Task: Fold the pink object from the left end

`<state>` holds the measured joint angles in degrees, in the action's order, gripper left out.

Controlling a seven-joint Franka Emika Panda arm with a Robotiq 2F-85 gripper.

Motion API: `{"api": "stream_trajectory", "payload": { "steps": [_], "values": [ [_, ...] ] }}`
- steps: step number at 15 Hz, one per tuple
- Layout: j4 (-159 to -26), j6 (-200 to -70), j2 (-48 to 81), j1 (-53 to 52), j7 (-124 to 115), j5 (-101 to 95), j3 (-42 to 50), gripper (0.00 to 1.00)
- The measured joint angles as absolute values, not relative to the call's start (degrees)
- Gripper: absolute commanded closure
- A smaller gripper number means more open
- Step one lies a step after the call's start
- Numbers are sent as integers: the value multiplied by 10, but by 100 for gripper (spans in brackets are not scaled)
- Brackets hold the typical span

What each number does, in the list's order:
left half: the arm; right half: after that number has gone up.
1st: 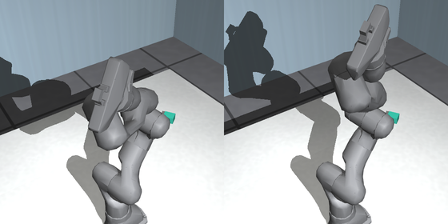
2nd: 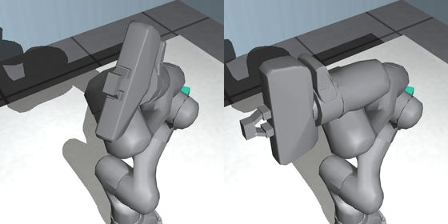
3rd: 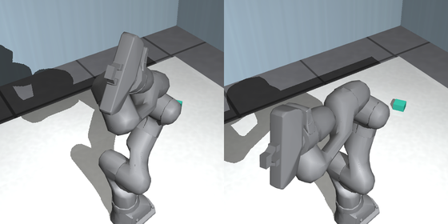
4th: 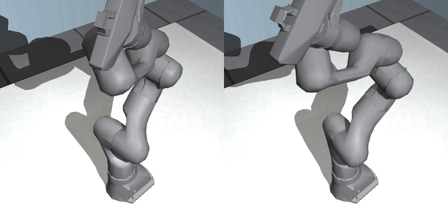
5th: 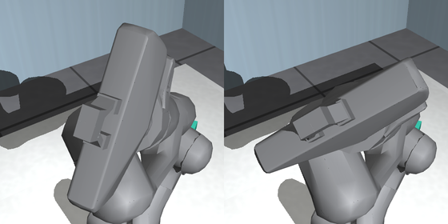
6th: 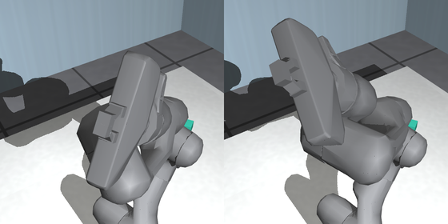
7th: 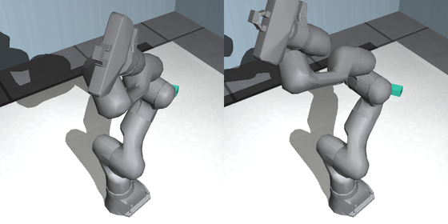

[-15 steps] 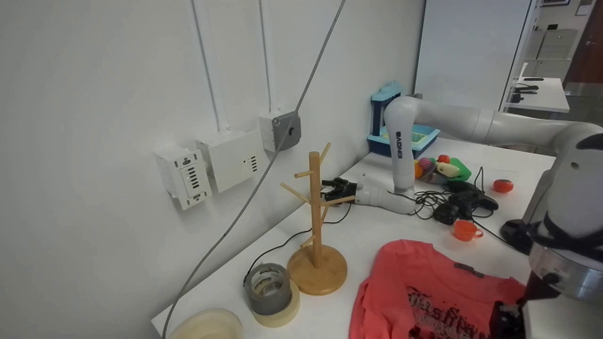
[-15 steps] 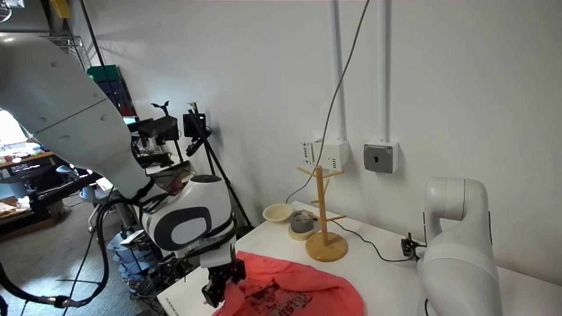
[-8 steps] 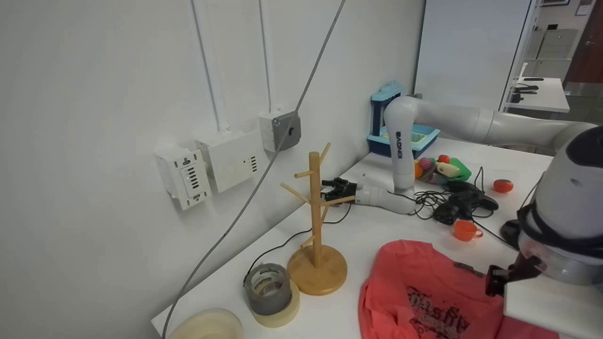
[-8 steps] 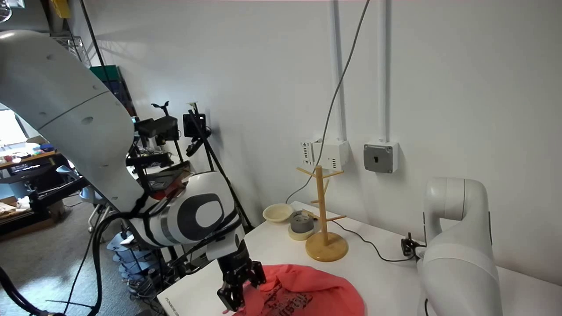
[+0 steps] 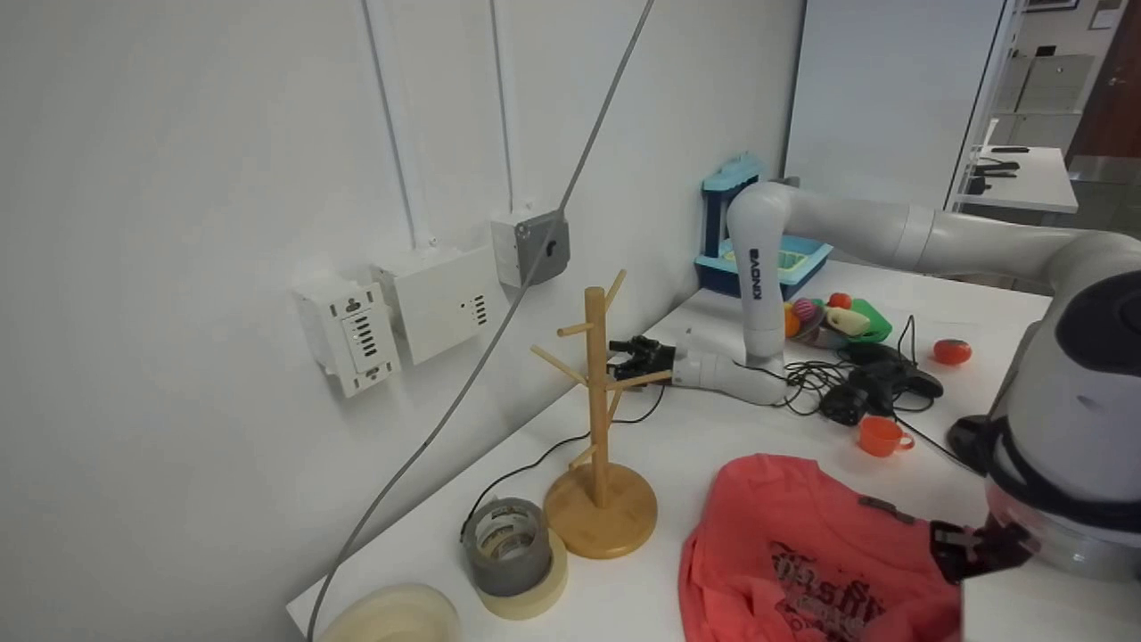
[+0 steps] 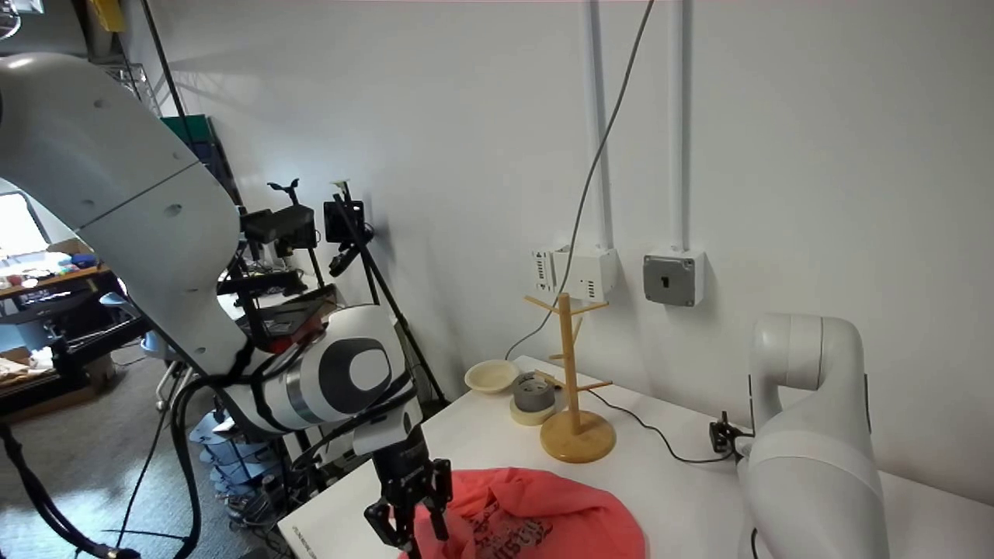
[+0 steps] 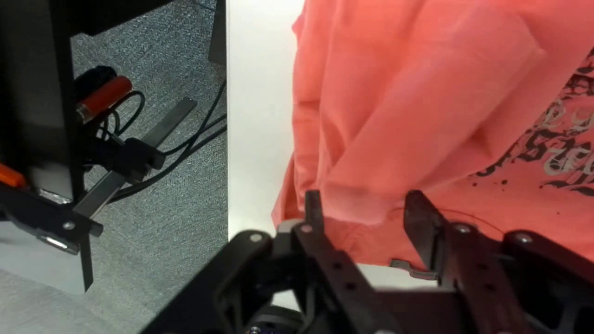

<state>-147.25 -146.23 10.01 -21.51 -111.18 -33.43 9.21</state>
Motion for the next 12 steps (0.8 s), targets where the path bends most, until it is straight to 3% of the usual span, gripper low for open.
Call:
{"api": "stream_trajectory", "payload": {
  "steps": [2, 3, 12],
  "values": [
    [-1472, -1454, 100, -199, -1112, -335, 71, 1],
    [-1471, -1450, 100, -192, -1112, -335, 62, 0],
    [-1471, -1519, 95, -152, -991, -161, -36, 0]
  ]
}}
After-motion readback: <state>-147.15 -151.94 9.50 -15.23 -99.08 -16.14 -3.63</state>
